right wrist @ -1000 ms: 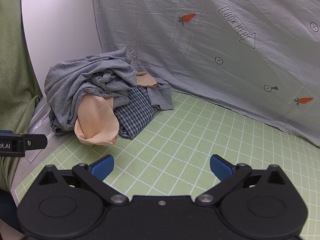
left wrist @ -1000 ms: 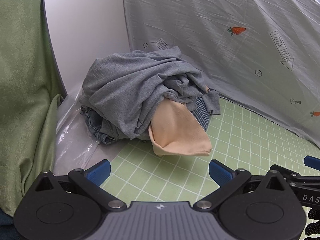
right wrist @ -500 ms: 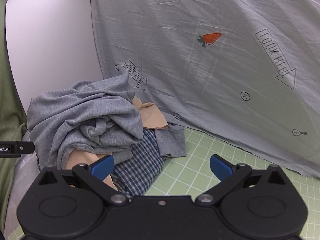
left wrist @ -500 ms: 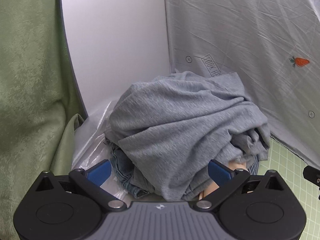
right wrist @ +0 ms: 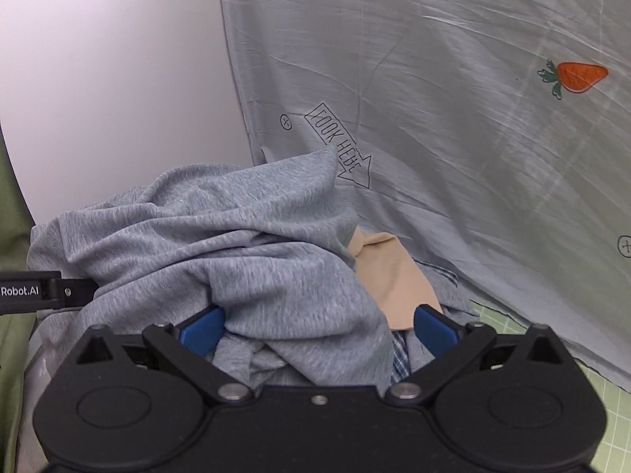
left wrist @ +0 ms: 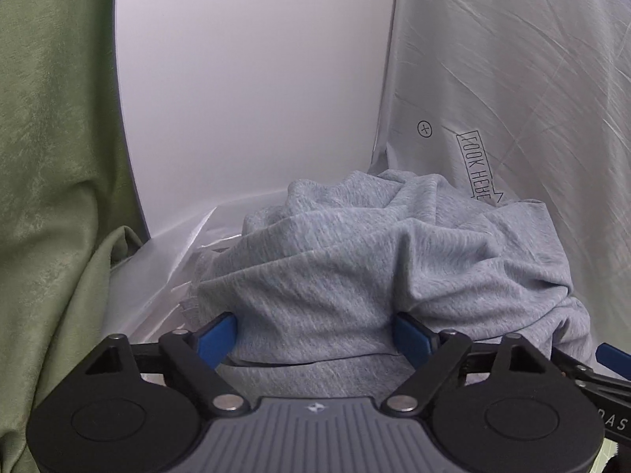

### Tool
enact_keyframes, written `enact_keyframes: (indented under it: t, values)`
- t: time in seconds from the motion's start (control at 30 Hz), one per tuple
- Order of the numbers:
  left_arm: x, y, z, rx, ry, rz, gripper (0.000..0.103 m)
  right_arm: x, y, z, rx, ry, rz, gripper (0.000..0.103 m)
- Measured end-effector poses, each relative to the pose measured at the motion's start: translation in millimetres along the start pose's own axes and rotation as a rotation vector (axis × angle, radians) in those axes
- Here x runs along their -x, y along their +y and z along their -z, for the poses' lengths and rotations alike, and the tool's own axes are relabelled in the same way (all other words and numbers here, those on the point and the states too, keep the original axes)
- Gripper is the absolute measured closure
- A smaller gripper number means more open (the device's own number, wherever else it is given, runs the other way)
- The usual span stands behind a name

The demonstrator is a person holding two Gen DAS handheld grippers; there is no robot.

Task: Fold clothes
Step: 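Reach into the pile and close both grippers on the grey sweatshirt, then pull the grey sweatshirt onto the open mat and open both grippers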

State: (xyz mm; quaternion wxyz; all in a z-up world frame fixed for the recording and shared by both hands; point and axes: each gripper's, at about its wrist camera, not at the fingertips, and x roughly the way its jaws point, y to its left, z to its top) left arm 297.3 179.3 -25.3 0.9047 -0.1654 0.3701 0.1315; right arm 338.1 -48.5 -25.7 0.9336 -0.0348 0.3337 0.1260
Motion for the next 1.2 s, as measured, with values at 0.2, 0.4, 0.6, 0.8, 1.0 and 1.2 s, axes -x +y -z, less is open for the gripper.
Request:
enact_keyframes:
  t: [0.2,0.4,0.6,0.8,1.0,1.2]
  values:
    - [20.7,-12.4,4.7,-0.034,-0.072,0.043,0.088,13.4,-8.5,-0.4,-0.055,0.019,-0.171,0.077]
    - [75.6,-21.3,-1.6,-0.017,-0.184,0.113,0.094,83.7,-16.9,1.3,-0.056,-0.16,-0.107,0.092]
    - [168.8,-57.8,-7.4,-0.053,-0.352,0.26,0.094,174.2,-40.4,6.0,-0.116,-0.371,-0.024,0.093]
    - [256.1,-124.5,8.4,-0.137,-0.452,0.479,0.094,284.1,-95.5,17.5,-0.193,-0.579,0.136,0.094]
    - [310.4,-209.8,70.7,-0.237,-0.42,0.673,0.094,383.3,-176.1,56.0,-0.266,-0.665,0.319,0.094]
    - [337.2,-289.5,156.5,-0.285,-0.262,0.819,0.094,465.2,-247.0,137.2,-0.329,-0.616,0.496,0.095]
